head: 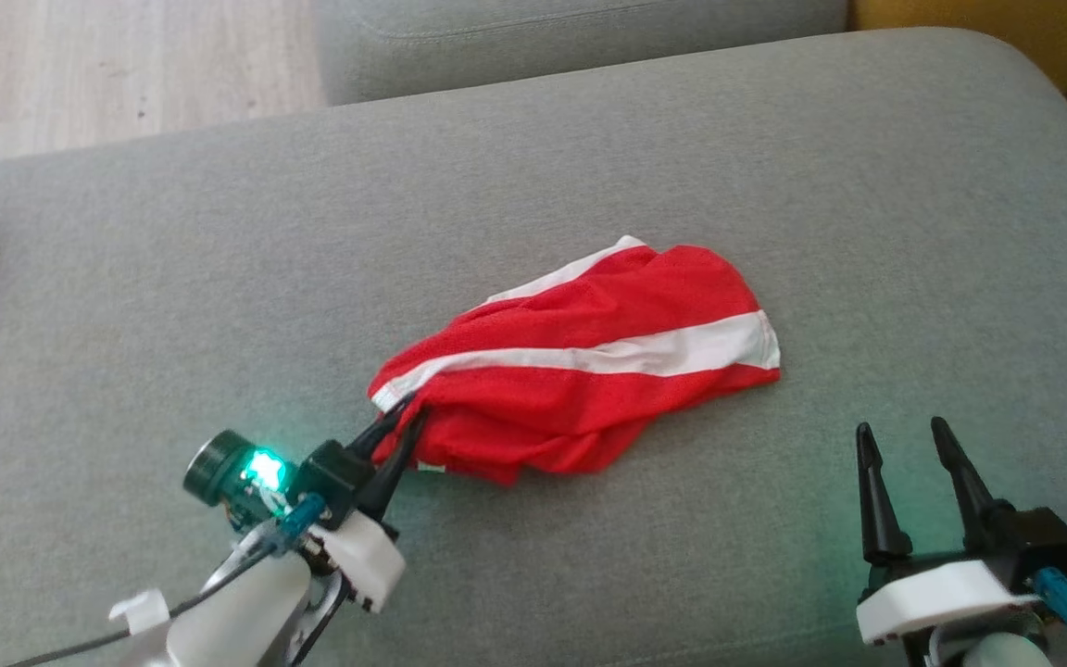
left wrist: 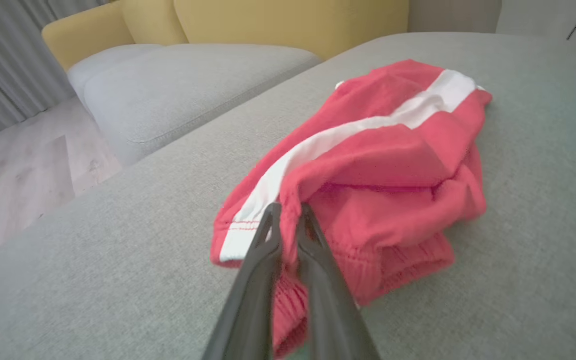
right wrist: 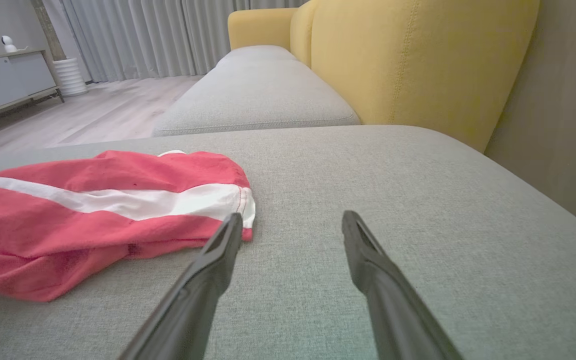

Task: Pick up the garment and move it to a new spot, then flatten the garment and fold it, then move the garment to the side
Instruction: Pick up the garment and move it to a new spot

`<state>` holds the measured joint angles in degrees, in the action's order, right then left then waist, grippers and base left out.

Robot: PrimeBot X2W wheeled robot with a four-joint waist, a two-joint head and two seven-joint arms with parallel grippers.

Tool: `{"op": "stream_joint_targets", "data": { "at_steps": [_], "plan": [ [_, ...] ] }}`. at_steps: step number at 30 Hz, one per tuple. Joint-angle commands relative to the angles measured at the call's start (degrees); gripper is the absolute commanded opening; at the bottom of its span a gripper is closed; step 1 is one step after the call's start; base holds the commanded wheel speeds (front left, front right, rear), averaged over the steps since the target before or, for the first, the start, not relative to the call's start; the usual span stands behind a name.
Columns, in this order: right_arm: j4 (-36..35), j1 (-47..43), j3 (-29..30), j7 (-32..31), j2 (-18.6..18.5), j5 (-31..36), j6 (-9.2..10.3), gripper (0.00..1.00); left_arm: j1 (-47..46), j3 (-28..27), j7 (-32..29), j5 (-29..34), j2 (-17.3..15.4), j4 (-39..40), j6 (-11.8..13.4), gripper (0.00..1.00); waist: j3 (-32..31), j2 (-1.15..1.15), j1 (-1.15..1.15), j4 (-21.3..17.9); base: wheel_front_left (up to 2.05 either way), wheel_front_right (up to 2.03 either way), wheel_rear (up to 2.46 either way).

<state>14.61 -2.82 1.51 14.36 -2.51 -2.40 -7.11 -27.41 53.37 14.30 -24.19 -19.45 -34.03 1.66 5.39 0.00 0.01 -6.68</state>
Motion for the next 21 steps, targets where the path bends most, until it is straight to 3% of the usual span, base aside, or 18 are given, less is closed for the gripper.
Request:
{"op": "stream_joint_targets", "data": {
  "at_steps": [1,2,3,4,16,21],
  "plan": [
    [-1.45,2.23,-1.32,0.63,-0.37,0.6,-0.37,1.0,-0.8,-3.63,0.67,0.63,-0.82,1.9,0.68,0.12,-0.12,0.0,-0.01,0.52,0.0,0.0,0.0],
    [-1.34,2.26,-1.29,0.63,-0.37,0.66,-0.37,1.0,-0.34,-4.47,0.68,0.9,-0.64,2.42,0.84,0.38,-0.3,0.0,-0.01,0.81,0.0,0.0,0.0],
    [-1.23,2.28,-1.33,0.63,-0.37,0.72,-0.37,1.0,0.13,-5.35,0.68,1.17,-0.5,2.99,0.96,0.82,-0.48,0.0,-0.01,1.02,0.0,0.0,0.0],
    [-1.1,2.27,-1.31,0.63,-0.37,0.78,-0.37,1.0,0.65,-6.13,0.68,1.43,-0.3,3.46,0.95,1.0,-0.8,0.0,-0.01,1.31,0.0,0.0,0.0],
    [-0.22,0.99,-0.49,0.63,-0.37,0.64,-0.37,1.0,8.74,-14.17,0.69,1.1,1.6,8.93,0.23,1.0,-5.99,0.0,-0.01,4.92,0.0,0.0,0.0],
    [-0.95,0.66,0.02,0.63,-0.37,0.41,-0.37,1.0,13.2,-19.2,0.69,-0.52,2.58,11.75,1.7,1.0,-7.9,0.0,-0.01,6.85,0.0,0.0,0.0]
  ]
}}
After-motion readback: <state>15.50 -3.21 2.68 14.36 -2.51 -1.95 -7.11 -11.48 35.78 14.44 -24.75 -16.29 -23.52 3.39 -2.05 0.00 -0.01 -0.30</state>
